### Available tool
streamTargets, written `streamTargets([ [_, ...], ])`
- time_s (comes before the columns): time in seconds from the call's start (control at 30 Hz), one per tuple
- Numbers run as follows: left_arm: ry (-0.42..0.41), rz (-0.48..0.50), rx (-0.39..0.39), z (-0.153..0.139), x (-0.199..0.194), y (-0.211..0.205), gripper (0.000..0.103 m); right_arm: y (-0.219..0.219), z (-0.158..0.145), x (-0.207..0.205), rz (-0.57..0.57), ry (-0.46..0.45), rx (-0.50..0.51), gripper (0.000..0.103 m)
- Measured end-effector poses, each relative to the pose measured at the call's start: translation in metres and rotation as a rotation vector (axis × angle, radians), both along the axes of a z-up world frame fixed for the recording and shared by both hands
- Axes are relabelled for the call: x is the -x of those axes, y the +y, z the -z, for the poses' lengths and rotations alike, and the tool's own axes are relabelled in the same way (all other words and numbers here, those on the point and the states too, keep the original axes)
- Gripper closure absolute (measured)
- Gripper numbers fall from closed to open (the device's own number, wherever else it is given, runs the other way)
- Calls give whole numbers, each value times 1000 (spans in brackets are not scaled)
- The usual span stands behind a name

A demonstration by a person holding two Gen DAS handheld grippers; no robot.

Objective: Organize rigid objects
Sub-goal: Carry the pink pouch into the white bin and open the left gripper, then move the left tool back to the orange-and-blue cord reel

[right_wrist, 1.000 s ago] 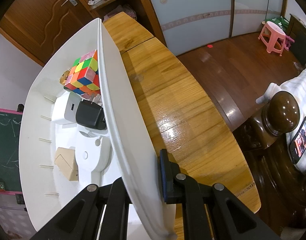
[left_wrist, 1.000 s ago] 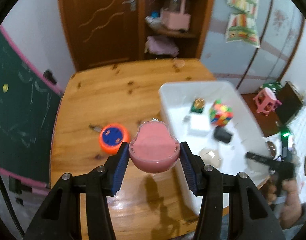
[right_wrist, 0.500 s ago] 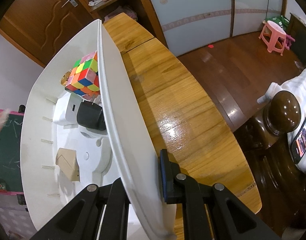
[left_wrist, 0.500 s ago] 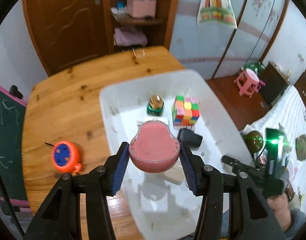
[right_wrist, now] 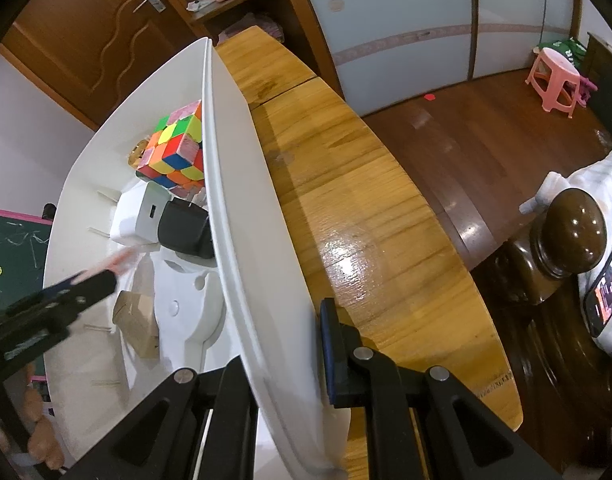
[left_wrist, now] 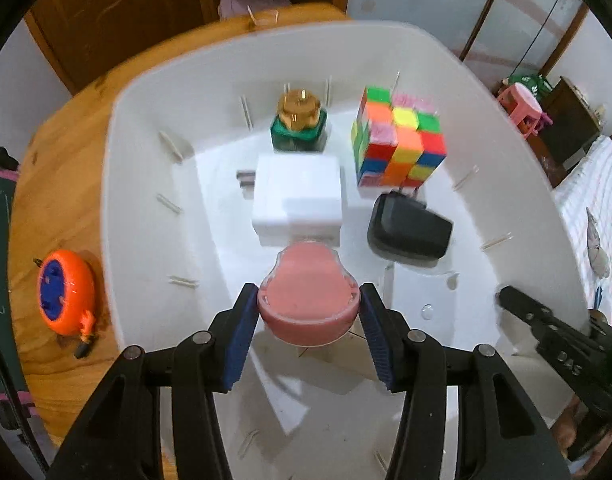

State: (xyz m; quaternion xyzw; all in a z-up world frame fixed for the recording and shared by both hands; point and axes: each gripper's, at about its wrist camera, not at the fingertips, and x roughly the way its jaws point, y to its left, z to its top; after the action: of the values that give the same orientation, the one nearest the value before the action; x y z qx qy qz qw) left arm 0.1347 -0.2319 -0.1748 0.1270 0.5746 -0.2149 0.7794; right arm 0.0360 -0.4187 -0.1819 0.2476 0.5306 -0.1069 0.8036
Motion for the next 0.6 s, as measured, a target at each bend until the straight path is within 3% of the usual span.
streamTargets([
  [0.13,15,18,-61,8,6,-5,45,-1,0,0,-5,0,-2,92],
  [0.3,19,42,-41,1,13,-5,33,0,1,-1,-7,2,3,92],
  [0.4,1,58,-41,-8,22,-6,23,0,1,-1,-7,2,3,92],
  [0.43,-11,57,-45,-12,24,-6,14,0,1,-1,-7,2,5,92],
  [0.6,-40,32,-9,-33,30,7,13,1,1,-1,-5,3,9,92],
])
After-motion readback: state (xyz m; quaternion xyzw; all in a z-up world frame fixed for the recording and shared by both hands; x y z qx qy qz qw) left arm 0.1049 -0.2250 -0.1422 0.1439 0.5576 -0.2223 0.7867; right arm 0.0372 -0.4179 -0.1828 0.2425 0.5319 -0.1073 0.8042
